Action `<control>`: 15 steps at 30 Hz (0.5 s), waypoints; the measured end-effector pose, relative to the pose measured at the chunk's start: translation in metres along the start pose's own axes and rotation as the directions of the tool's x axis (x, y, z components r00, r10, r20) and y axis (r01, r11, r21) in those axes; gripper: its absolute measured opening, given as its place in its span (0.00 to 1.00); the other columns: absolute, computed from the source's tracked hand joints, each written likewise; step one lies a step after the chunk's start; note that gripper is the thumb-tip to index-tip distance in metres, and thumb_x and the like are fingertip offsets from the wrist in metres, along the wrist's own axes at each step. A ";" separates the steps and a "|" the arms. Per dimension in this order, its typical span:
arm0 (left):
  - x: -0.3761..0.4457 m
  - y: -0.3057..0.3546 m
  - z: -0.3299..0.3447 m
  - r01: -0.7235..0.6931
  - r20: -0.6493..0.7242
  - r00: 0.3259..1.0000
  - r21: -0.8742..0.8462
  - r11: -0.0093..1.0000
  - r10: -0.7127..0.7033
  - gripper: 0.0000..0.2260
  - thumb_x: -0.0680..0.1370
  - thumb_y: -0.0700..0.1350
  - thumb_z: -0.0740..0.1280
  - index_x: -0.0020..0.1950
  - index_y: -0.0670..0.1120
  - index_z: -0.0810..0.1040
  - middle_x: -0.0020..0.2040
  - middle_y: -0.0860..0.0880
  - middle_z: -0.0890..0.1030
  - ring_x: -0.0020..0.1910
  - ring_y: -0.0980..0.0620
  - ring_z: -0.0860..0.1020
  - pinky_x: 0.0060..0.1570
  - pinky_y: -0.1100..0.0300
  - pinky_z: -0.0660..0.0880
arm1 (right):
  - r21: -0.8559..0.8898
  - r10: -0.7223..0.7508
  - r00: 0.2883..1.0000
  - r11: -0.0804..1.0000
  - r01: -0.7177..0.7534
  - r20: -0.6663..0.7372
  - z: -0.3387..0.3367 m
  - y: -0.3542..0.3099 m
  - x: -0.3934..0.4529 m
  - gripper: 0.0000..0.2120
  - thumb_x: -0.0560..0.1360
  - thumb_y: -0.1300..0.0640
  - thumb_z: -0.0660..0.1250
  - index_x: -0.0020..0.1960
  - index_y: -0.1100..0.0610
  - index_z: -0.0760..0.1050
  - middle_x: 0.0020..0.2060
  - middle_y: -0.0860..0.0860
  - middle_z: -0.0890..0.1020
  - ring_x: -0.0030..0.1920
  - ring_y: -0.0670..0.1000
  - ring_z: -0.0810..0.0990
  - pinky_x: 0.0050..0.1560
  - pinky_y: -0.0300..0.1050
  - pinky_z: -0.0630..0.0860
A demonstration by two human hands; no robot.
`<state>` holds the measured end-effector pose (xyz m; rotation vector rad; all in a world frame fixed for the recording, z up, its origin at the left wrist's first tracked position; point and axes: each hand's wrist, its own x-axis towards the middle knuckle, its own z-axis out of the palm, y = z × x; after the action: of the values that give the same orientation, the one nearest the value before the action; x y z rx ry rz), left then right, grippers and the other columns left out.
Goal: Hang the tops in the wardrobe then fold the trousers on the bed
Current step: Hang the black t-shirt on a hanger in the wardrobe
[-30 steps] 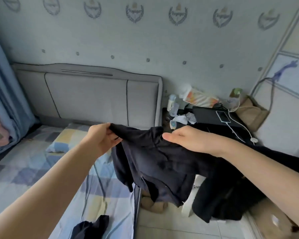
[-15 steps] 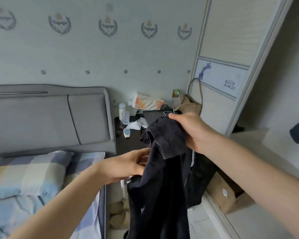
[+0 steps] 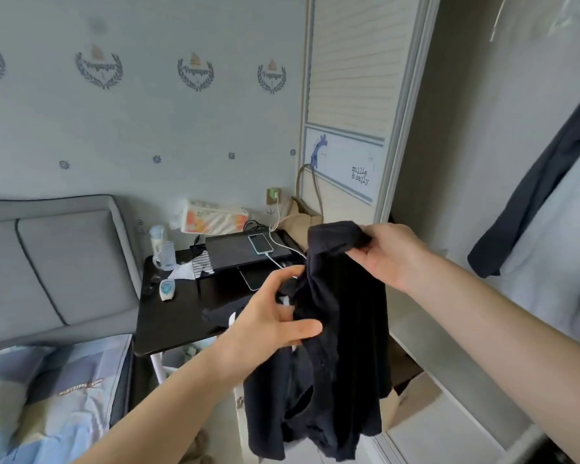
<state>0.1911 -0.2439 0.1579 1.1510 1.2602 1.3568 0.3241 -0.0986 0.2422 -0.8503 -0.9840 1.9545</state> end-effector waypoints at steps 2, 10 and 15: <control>0.028 0.016 0.023 -0.070 -0.083 0.994 -0.038 0.997 0.067 0.16 0.74 0.34 0.71 0.57 0.49 0.74 0.40 0.41 0.82 0.45 0.44 0.81 0.51 0.49 0.80 | -0.048 0.060 0.997 0.997 -0.058 0.043 -0.031 -0.011 0.011 0.10 0.80 0.66 0.56 0.55 0.70 0.73 0.50 0.65 0.79 0.53 0.60 0.80 0.49 0.50 0.81; 0.146 0.049 0.090 -0.046 -0.139 0.989 0.054 0.997 0.053 0.15 0.76 0.27 0.60 0.57 0.38 0.79 0.46 0.40 0.80 0.50 0.47 0.81 0.52 0.57 0.81 | -0.746 -0.059 0.993 0.656 0.119 0.106 -0.111 -0.020 0.017 0.16 0.74 0.69 0.62 0.60 0.59 0.74 0.52 0.55 0.80 0.50 0.50 0.79 0.49 0.39 0.76; 0.191 0.064 0.125 -0.178 -0.069 0.972 0.401 0.898 0.224 0.16 0.73 0.29 0.67 0.55 0.44 0.81 0.37 0.49 0.85 0.42 0.53 0.84 0.47 0.62 0.81 | -0.840 -0.072 0.997 0.542 0.037 -0.003 -0.145 -0.009 0.050 0.12 0.78 0.52 0.65 0.56 0.59 0.72 0.49 0.54 0.80 0.47 0.50 0.79 0.41 0.38 0.74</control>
<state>0.2873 -0.0411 0.2345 1.5350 1.5814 1.3697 0.4206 -0.0036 0.1698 -1.3348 -1.9706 1.3092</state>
